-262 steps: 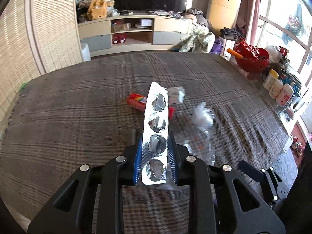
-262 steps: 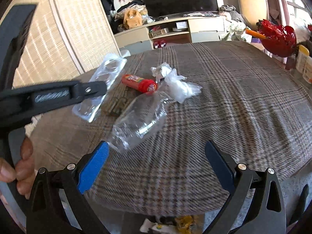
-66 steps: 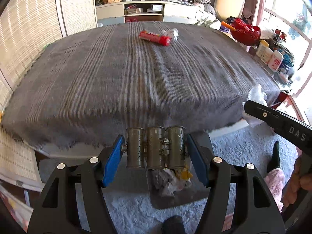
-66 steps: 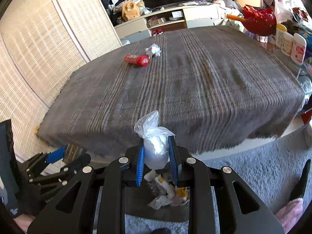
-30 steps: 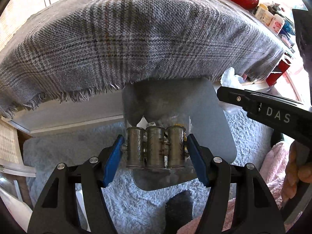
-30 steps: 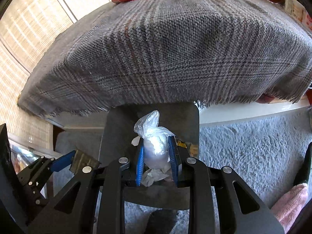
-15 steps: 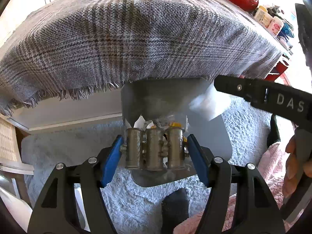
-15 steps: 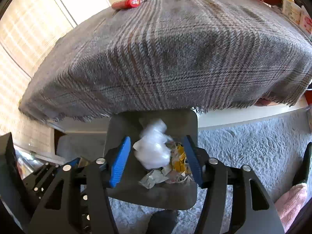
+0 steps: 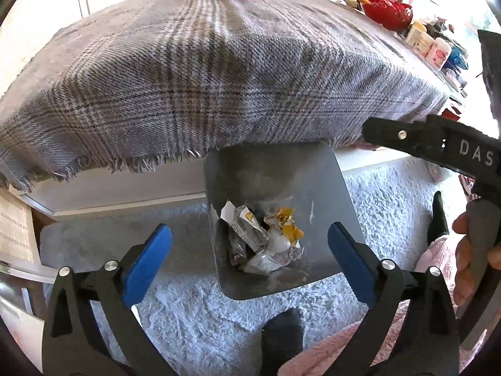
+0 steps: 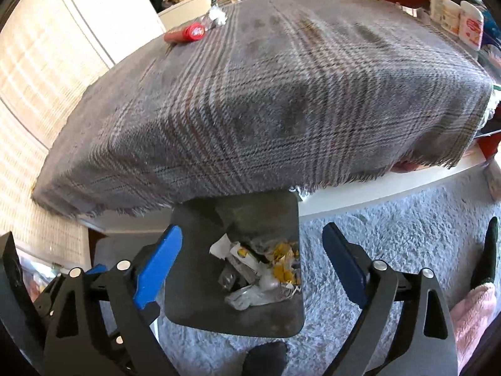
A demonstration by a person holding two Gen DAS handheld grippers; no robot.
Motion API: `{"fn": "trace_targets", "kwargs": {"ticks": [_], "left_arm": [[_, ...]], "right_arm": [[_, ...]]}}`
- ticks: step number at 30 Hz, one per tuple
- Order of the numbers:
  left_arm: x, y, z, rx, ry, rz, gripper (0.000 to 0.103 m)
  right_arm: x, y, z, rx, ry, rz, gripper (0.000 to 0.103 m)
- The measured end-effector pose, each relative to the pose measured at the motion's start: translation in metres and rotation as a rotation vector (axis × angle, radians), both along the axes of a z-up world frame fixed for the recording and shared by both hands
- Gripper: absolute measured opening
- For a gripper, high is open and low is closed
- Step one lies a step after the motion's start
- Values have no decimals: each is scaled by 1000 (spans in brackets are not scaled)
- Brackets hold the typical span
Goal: Collect trash
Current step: 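Move both open tools back over the table toward the red tube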
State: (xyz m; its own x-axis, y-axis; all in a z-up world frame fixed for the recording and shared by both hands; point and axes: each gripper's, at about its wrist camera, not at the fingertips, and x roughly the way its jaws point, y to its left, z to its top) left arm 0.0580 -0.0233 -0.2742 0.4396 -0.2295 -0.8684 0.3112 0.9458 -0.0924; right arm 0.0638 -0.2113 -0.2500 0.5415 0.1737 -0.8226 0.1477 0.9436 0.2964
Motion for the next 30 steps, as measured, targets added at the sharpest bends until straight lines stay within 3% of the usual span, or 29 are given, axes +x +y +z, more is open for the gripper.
{"fn": "trace_targets", "kwargs": {"ticks": [3,19,26,30], "left_arm": [[-1,5,6,-13,-16,19,95],[8,15,71,-32,-195,55,95],[37,12,98,-24,-244,64,95],[66,7,113,-2,-254,58,94]], "right_arm": [[-2,-4,8,-4,-23,-11,98],[0,-25,65,6,-150,-59,99],[24,-21,91,-96,-187,-24,99],[58,-21,104,-149,-191,-3,99]]}}
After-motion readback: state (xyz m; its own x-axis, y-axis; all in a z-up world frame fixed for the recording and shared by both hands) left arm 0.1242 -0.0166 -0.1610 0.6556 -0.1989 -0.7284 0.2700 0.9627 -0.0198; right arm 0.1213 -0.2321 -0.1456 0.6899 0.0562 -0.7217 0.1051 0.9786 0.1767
